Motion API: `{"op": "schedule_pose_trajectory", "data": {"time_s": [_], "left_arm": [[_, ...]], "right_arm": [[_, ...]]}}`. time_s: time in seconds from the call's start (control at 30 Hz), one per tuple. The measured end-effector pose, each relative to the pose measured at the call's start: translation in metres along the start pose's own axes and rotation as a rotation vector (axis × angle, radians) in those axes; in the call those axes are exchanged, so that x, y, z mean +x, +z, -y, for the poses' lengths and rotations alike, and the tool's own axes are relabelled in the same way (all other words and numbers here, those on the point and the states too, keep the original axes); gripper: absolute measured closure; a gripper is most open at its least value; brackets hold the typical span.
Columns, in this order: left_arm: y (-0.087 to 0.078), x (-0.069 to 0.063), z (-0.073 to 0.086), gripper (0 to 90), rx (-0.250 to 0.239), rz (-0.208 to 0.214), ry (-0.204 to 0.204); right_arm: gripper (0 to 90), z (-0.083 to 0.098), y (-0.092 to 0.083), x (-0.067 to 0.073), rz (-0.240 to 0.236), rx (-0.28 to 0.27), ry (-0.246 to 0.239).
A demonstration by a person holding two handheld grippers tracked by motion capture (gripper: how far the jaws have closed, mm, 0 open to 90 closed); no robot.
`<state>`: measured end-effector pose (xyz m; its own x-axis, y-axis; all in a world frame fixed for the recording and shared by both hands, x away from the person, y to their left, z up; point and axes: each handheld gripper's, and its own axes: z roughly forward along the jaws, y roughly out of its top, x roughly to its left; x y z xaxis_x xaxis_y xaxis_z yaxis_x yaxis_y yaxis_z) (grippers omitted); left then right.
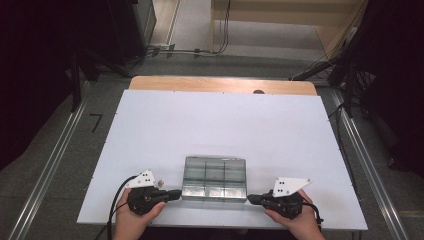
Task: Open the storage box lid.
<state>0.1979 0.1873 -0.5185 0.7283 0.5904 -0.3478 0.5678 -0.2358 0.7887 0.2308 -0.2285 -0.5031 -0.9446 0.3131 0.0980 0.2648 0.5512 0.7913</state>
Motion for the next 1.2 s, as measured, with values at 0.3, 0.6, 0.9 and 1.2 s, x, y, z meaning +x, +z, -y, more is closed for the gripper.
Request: {"op": "schedule_pose_trajectory", "data": {"time_s": [0.3, 0.6, 0.9, 1.2], "left_arm": [[0.0017, -0.0007, 0.0009, 90.0, 0.0, 0.027, 0.019], [0.0, 0.0, 0.0009, 90.0, -0.012, 0.038, 0.03], [-0.0013, -0.0007, 0.0003, 90.0, -0.048, 0.057, 0.031], [-0.0025, -0.0052, -0.0012, 90.0, -0.101, 0.037, 0.055]], "right_arm": [[88.4, 0.0017, -0.002, -0.0028, 0.004, -0.011, 0.003], [88.5, 0.0016, -0.0019, -0.0028, 0.005, -0.027, 0.015], [88.5, -0.0007, -0.0027, -0.0009, 0.003, -0.042, 0.001], [88.5, -0.0058, -0.0049, 0.0031, 0.044, -0.066, -0.02]]}}
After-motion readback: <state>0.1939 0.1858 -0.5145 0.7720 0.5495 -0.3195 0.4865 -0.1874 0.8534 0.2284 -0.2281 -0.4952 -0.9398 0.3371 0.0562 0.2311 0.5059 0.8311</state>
